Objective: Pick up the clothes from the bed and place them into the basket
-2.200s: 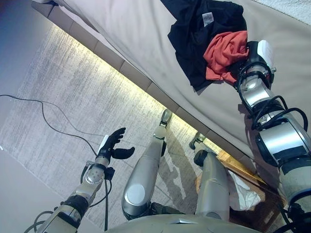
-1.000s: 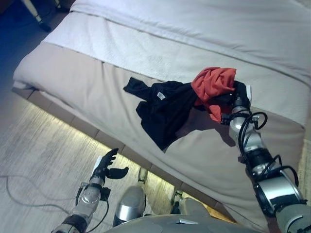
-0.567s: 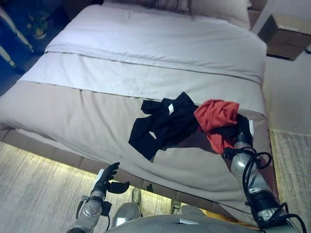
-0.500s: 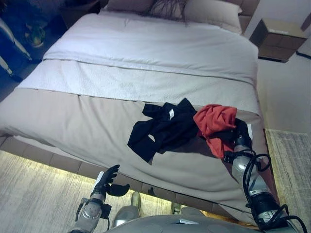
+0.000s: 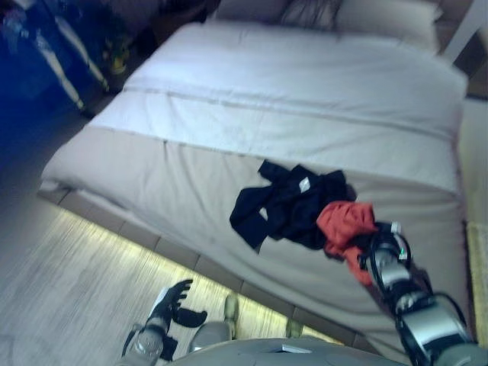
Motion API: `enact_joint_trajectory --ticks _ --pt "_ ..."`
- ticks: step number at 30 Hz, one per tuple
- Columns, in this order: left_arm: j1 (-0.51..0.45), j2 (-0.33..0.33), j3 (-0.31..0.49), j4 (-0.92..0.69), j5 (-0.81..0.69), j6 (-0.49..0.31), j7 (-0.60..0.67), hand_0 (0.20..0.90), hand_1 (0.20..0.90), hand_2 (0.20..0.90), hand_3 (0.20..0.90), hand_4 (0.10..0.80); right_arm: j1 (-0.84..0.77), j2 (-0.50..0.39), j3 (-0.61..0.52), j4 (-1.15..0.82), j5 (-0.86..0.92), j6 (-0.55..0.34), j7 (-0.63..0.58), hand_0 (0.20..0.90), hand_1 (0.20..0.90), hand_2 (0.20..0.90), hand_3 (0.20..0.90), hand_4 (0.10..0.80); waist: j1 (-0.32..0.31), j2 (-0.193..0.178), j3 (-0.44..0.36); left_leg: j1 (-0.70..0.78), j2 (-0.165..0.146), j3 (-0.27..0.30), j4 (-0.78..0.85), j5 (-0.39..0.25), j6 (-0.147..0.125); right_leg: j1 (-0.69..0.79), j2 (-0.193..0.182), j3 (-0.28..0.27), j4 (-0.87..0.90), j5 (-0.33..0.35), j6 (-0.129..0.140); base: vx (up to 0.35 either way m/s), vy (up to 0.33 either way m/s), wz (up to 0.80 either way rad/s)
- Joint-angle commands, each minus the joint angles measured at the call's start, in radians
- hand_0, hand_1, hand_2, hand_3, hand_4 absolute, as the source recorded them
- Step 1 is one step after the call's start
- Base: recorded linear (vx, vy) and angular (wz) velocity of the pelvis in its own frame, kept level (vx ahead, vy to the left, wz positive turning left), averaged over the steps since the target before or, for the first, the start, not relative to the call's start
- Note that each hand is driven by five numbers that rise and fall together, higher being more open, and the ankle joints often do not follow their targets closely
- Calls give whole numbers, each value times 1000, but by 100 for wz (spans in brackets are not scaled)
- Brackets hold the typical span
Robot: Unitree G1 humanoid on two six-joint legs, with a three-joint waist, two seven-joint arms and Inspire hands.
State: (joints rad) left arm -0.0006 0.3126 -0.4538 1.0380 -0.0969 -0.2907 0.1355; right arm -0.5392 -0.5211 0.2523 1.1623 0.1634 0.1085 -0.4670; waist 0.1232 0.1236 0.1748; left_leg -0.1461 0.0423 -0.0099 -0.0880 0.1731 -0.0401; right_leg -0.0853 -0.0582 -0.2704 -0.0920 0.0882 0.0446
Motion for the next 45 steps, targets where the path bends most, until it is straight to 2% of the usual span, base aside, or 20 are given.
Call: enact_joint_trajectory --ticks 1,2,5,10,13,21,28,36,37,38,39,45 --pt "-144 47 -18 1 -68 -94 45 900 900 900 900 800 -274 -103 55 6 -28 -42 -89 651 651 651 609 509 49 -30 126 3 -30 -26 11 -80 -2 0 -39 6 72 -34 12 -110 9 17" --pt "-139 47 -20 -4 -74 -98 53 900 900 900 900 800 -292 -109 62 17 -27 -32 -83 900 900 900 900 800 52 -23 134 -6 -31 -29 10 -77 -1 -9 -39 6 74 -35 11 -53 12 18" --pt "-114 65 -9 -41 -82 -98 51 900 900 900 900 800 -319 -138 90 23 -41 -14 -70 900 900 900 900 800 62 -4 150 -20 -36 -37 6 -71 0 -21 -43 -1 75 -37 11 -38 20 12" --pt "-83 89 3 -75 -84 -108 24 900 900 900 900 800 -330 -175 137 9 -194 -4 -95 900 900 900 900 800 68 5 147 -20 -38 -34 2 -69 -4 -19 -52 -14 75 -37 19 10 35 8" --pt "-74 100 1 -99 -92 -112 5 900 900 900 900 800 -327 -188 172 -20 -299 5 -141 900 900 900 900 800 65 -1 136 -9 -37 -20 2 -73 -6 -11 -55 -17 75 -38 23 39 29 8" --pt "-59 114 17 -137 -94 -97 -6 900 900 900 900 800 -260 -203 264 -198 -510 -21 -169 900 900 900 900 800 46 -33 123 18 -26 13 3 -88 -6 6 -52 -7 75 -37 32 25 -4 -7" --pt "-59 117 44 -124 -92 -88 -10 900 900 900 900 800 -150 -178 281 -327 -574 -29 -173 900 900 900 900 800 23 -55 119 26 -15 30 2 -96 -5 8 -45 8 70 -35 37 -3 -13 -5" --pt "-81 131 40 -121 -89 -76 -19 900 900 900 900 800 -136 -157 304 -270 -590 -60 -90 900 900 900 900 800 30 -58 128 17 -11 28 1 -93 -7 3 -47 4 60 -25 42 -32 -31 -2" --pt "-101 136 34 -117 -95 -75 -22 900 900 900 900 800 -167 -158 315 -236 -587 -64 -84 867 867 867 862 762 35 -55 134 7 -12 25 1 -90 -7 -5 -47 2 58 -22 43 -109 -48 1" --pt "-109 138 31 -115 -102 -77 -23 900 900 900 900 800 -186 -160 323 -218 -587 -71 -92 429 429 429 351 251 37 -53 137 1 -11 23 1 -87 -8 -8 -46 1 56 -20 43 -114 -45 2" --pt "-117 140 29 -115 -106 -75 -24 900 900 900 900 800 -203 -162 328 -207 -584 -74 -102 300 300 300 200 100 40 -51 139 -3 -11 21 1 -85 -8 -11 -46 -1 54 -18 44 -71 -26 2" --pt "-117 139 33 -103 -103 -77 -17 900 900 900 900 800 -248 -167 304 -206 -500 -84 -175 300 300 300 200 100 40 -50 136 -10 -11 16 1 -81 -11 -14 -43 1 47 -15 45 -33 -7 2"
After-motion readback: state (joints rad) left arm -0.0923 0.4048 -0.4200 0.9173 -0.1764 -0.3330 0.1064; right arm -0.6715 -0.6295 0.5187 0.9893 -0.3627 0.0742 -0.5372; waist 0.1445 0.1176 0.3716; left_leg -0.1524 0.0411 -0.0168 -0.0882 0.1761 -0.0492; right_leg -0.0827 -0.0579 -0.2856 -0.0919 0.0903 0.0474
